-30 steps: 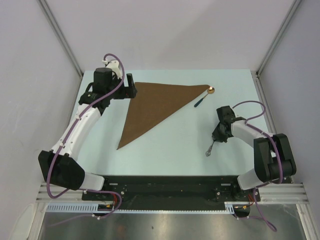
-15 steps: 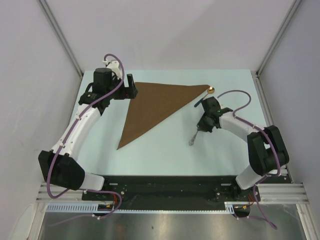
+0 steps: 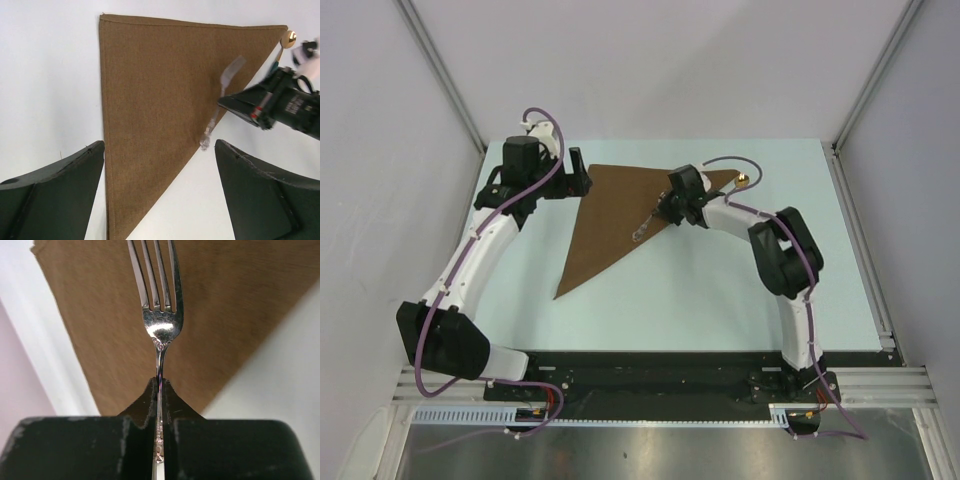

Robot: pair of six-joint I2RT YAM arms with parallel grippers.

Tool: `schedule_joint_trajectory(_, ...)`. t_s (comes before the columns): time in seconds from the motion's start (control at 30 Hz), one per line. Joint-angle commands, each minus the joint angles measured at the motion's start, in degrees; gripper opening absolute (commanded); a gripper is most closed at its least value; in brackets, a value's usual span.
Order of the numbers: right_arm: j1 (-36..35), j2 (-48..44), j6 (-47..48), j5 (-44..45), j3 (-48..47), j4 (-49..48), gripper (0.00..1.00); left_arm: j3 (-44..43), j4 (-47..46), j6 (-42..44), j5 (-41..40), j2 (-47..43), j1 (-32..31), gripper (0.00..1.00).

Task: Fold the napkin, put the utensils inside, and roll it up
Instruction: Place the utensil onto the napkin

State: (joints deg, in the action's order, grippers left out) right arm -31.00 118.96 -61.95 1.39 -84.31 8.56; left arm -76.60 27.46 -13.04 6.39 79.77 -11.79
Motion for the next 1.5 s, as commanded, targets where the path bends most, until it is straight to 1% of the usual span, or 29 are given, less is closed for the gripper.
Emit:
schedule_joint_trajectory(0.0,-1.3,6.0,-6.2,-0.9,-7.9,-7.7,0.0,0.1,-1.9,-0.5,0.4,-1.4,0.5,0.96)
schedule_joint_trajectory(0.13,-2.5,8.1,-11.4,1.8,-8.4,-7.9,0.0,0.0,-1.9,-0.6,0.4,-1.3,0.6,0.96)
schedule_joint_trajectory(0.2,-3.1,8.4,-12.8,4.4,-8.0,-9.5,0.0,0.0,-1.9,-0.6,0.5,-1.1,0.6,0.96)
schedule_joint_trajectory(0.33,-3.9,8.7,-13.9,8.3,-8.1,-8.8,0.0,-0.1,-1.7,-0.7,0.6,-1.1,0.6,0.96)
schedule_joint_trajectory(0.43,-4.1,9.0,-14.9,10.7,-8.8,-5.1,0.0,0.0,-1.7,-0.8,1.1,-1.1,0.7,0.96)
schedule_joint_trajectory(0.63,-4.2,10.0,-17.6,13.7,-9.9,-1.8,0.0,-0.1,-1.6,-0.8,1.1,-1.2,0.7,0.96)
schedule_joint_trajectory(0.87,-4.2,13.1,-17.6,13.2,-12.9,0.2,0.0,-0.1,-1.6,-0.9,1.4,-1.2,0.8,0.96)
schedule_joint_trajectory(1.1,-4.2,14.2,-18.1,12.9,-14.1,-0.1,0.0,0.0,-1.8,-1.2,2.0,-0.6,1.1,0.96)
schedule_joint_trajectory(1.13,-4.3,14.3,-17.9,12.5,-14.1,-0.6,0.02,0.0,-1.8,-1.3,2.2,-0.6,1.2,0.96)
schedule_joint_trajectory(1.17,-4.2,14.3,-17.8,12.3,-14.1,-0.8,0.06,0.0,-1.8,-1.3,2.2,-0.6,1.2,0.96)
schedule_joint_trajectory(1.2,-4.3,14.2,-17.7,11.9,-14.2,-0.9,0.16,-0.1,-1.7,-1.4,2.2,-0.5,1.3,0.96)
schedule_joint_trajectory(1.27,-4.3,13.8,-16.9,11.6,-14.4,-1.3,0.32,0.0,-1.8,-1.4,2.5,-0.5,1.4,0.96)
schedule_joint_trajectory(1.3,-4.2,13.8,-16.4,11.4,-14.6,-1.1,0.46,0.0,-1.9,-1.4,2.5,-0.5,1.6,0.96)
schedule_joint_trajectory(1.4,-4.4,12.7,-13.6,10.9,-16.0,-0.6,0.5,0.0,-1.9,-1.4,2.5,-0.5,1.7,0.98)
schedule_joint_trajectory(1.47,-4.7,10.1,-10.3,11.0,-15.6,-1.0,0.5,0.0,-1.9,-1.4,2.5,-0.5,1.8,1.0)
